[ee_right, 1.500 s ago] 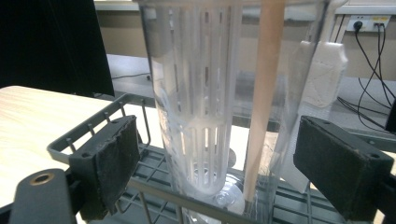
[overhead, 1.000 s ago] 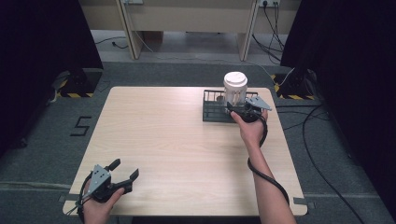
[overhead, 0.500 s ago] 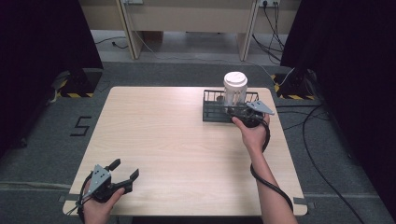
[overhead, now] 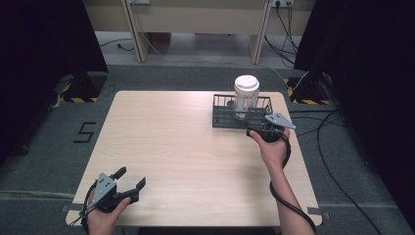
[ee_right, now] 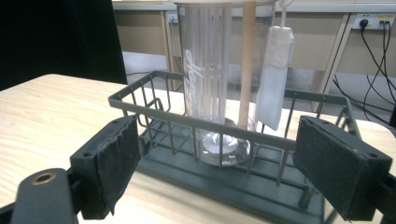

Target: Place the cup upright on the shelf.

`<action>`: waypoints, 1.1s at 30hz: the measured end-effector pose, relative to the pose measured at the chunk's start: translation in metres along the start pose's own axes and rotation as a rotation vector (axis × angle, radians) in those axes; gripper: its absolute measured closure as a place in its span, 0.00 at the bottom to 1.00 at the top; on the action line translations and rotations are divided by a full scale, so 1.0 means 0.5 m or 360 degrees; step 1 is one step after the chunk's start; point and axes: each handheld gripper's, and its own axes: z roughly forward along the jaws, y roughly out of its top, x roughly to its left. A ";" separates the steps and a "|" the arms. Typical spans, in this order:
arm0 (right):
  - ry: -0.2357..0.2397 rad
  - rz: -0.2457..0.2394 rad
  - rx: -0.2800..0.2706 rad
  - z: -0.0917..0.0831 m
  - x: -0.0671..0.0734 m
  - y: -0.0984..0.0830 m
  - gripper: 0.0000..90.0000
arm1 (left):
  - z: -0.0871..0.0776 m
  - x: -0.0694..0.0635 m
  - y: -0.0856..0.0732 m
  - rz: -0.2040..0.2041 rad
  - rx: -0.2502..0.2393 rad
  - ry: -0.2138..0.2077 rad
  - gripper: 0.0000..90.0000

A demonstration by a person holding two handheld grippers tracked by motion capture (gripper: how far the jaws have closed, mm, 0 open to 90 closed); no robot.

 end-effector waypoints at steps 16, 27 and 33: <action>-0.0005 -0.0007 0.0020 -0.053 -0.011 -0.021 0.17 | 0.001 -0.001 -0.001 0.0004 0.0007 -0.0001 0.17; 0.0000 -0.0022 0.0045 -0.080 -0.012 -0.042 0.17 | 0.001 -0.001 -0.001 0.0003 0.0008 0.0000 0.17; 0.0004 -0.0037 0.0056 -0.098 -0.012 -0.052 0.17 | 0.001 -0.001 -0.001 0.0003 0.0007 0.0003 0.17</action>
